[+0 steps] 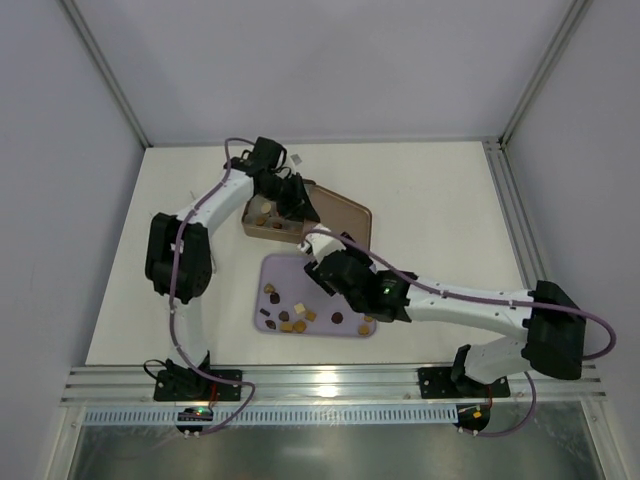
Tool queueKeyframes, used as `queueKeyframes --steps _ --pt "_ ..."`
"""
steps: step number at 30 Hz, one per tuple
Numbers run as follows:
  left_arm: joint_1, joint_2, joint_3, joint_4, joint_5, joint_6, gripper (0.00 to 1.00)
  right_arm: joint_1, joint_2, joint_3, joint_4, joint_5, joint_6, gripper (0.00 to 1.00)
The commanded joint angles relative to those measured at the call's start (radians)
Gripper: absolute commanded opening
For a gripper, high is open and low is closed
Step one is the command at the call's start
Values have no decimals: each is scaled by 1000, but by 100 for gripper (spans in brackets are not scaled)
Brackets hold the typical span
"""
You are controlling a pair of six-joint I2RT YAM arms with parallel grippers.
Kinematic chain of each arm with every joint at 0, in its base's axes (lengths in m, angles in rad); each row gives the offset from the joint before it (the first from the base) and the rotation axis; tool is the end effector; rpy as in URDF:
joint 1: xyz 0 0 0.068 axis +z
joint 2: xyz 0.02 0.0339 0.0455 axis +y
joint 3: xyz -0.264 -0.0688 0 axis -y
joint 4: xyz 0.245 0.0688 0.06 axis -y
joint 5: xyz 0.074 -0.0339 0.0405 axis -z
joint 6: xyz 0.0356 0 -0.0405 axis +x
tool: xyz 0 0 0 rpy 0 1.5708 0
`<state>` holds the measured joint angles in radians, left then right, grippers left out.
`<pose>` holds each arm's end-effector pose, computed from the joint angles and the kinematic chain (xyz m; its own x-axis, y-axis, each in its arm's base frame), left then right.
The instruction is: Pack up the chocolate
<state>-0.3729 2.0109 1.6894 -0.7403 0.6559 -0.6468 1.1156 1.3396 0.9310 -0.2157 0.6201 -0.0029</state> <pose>0.3960 -0.1782 0.2426 -0.9897 -0.1256 -0.0679 -0.0388 0.6943 -0.7187 0.1468 0.2529 0.2680 -0.2555 -0.5273 -0.8104 -0.5244 0.7798 -0.3420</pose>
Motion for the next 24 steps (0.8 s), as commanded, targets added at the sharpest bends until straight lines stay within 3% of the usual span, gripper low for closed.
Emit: queueKeyframes --steps 1,6,12,16,17,20,24 --pt "-1 -126 -48 -7 59 -28 0 88 116 94 62 259 -132 72" --pt "-1 -224 -149 18 57 -25 0 153 292 201 41 409 -175 71" --pt "0 -282 -201 16 67 -10 0 159 340 232 84 497 -249 68" --pt "0 -287 -200 12 79 -4 0 159 360 223 150 544 -336 59" --pt "-1 -287 -200 12 83 2 0 159 362 223 157 540 -351 52" --pt "0 -284 -200 7 94 12 0 159 380 221 185 552 -393 43" --pt "3 -291 -209 5 103 22 0 158 394 206 211 566 -442 40"
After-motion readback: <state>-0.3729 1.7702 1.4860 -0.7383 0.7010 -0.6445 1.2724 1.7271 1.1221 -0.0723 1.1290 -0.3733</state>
